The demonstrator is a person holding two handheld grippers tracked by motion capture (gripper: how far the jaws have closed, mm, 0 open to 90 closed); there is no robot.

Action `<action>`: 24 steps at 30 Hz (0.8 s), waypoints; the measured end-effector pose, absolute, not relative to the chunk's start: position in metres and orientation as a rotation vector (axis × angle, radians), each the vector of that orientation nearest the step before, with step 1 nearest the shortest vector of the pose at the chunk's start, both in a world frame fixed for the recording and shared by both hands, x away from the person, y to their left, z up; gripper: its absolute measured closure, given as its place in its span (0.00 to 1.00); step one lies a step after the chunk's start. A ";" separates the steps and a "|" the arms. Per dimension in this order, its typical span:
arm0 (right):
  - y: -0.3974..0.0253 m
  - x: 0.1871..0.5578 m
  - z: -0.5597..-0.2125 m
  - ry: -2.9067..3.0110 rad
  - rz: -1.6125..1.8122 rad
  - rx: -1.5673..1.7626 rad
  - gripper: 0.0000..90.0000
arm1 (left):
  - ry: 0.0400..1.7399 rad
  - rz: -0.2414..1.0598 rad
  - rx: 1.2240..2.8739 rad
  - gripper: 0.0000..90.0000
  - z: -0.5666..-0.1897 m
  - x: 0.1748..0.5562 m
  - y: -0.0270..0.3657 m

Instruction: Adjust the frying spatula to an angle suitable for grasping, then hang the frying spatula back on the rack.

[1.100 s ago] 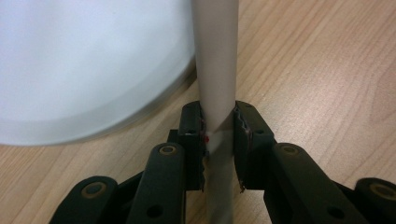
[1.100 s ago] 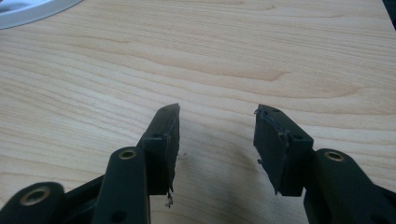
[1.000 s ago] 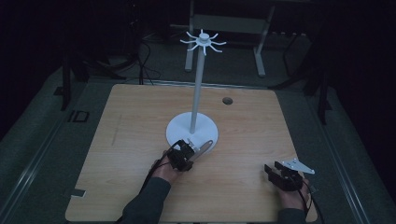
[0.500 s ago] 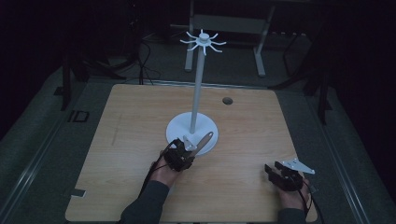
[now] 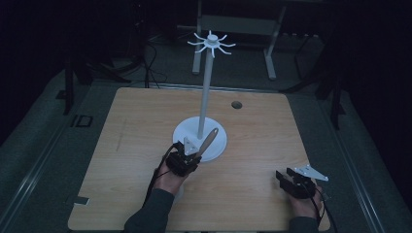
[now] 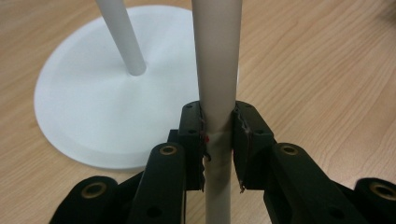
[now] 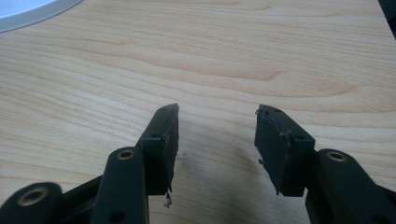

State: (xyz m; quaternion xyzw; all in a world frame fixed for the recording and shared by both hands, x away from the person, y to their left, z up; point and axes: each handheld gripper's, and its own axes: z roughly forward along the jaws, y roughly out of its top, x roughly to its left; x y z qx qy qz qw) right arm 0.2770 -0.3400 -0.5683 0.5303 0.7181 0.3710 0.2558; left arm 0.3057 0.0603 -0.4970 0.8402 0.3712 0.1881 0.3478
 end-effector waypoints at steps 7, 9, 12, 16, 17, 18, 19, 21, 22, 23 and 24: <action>-0.340 0.277 -0.568 1.950 1.002 1.441 0.55 | 0.973 0.530 2.122 0.83 -0.490 0.302 0.062; -0.340 0.277 -0.568 1.950 1.002 1.441 0.55 | 0.974 0.543 2.108 0.83 -0.489 0.301 0.063; -0.340 0.277 -0.568 1.950 0.999 1.442 0.55 | 0.974 0.556 2.088 0.83 -0.487 0.301 0.063; -0.340 0.277 -0.568 1.949 0.998 1.441 0.55 | 0.973 0.569 2.067 0.83 -0.485 0.300 0.063; -0.340 0.277 -0.568 1.946 0.998 1.441 0.54 | 0.975 0.581 2.048 0.83 -0.482 0.298 0.063; -0.340 0.277 -0.568 1.945 0.997 1.442 0.54 | 0.975 0.585 2.037 0.83 -0.481 0.298 0.063; -0.340 0.277 -0.568 1.945 0.996 1.441 0.54 | 0.975 0.588 2.026 0.83 -0.480 0.297 0.062; -0.339 0.276 -0.568 1.944 0.995 1.439 0.54 | 0.971 0.595 2.013 0.83 -0.478 0.296 0.061; -0.339 0.276 -0.568 1.944 0.996 1.440 0.54 | 0.967 0.599 2.010 0.83 -0.476 0.296 0.060; -0.339 0.277 -0.568 1.943 0.995 1.440 0.54 | 0.967 0.599 2.010 0.83 -0.476 0.296 0.060; -0.339 0.276 -0.568 1.941 0.995 1.441 0.54 | 0.959 0.614 1.998 0.83 -0.474 0.294 0.058</action>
